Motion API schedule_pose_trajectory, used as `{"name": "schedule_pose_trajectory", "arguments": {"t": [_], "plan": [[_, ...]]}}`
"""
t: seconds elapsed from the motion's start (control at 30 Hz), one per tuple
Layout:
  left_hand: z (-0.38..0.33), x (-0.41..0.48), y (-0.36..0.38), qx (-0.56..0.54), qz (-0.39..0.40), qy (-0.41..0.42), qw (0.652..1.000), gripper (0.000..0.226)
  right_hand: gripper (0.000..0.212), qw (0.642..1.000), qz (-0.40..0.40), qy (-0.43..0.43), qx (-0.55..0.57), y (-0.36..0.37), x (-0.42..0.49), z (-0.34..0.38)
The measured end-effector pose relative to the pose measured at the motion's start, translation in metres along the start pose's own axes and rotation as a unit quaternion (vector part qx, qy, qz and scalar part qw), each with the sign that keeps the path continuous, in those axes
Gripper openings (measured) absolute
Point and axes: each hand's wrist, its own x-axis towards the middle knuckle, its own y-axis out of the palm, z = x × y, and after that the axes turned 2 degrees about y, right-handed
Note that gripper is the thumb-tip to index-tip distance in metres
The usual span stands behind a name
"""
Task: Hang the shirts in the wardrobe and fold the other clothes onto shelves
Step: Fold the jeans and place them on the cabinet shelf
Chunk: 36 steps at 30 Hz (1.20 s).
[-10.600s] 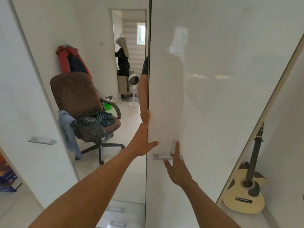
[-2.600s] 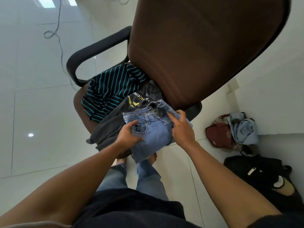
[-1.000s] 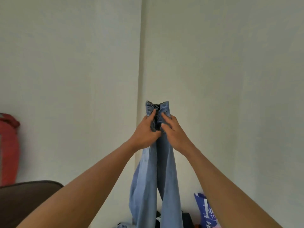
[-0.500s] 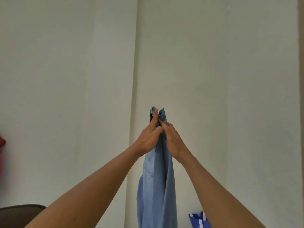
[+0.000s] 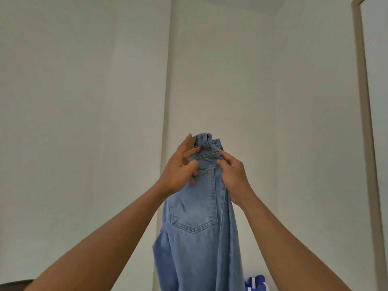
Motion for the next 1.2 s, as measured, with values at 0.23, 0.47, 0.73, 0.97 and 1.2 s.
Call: {"name": "schedule_pose_trajectory", "arguments": {"t": [0.23,0.47,0.73,0.97,1.2], "plan": [[0.012,-0.018,-0.042,-0.033,-0.107,-0.051,0.992,0.037,0.036,0.986,0.001,0.042,0.16,0.001,0.0,0.021],[0.017,-0.022,-0.061,-0.311,0.05,-0.172,0.934,0.029,0.044,0.982,-0.006,0.033,0.185,-0.006,0.005,0.028],[0.001,-0.01,-0.055,-0.078,-0.001,-0.026,0.997,0.048,0.028,0.99,-0.009,0.025,-0.142,-0.042,0.012,0.02],[-0.016,0.004,-0.041,-0.068,-0.032,0.005,0.997,0.06,0.027,1.0,-0.014,0.001,-0.008,-0.046,-0.005,0.009],[-0.026,0.015,-0.042,-0.096,-0.055,0.008,0.994,0.061,0.04,0.992,0.085,0.091,0.008,-0.048,-0.044,-0.029]]}}
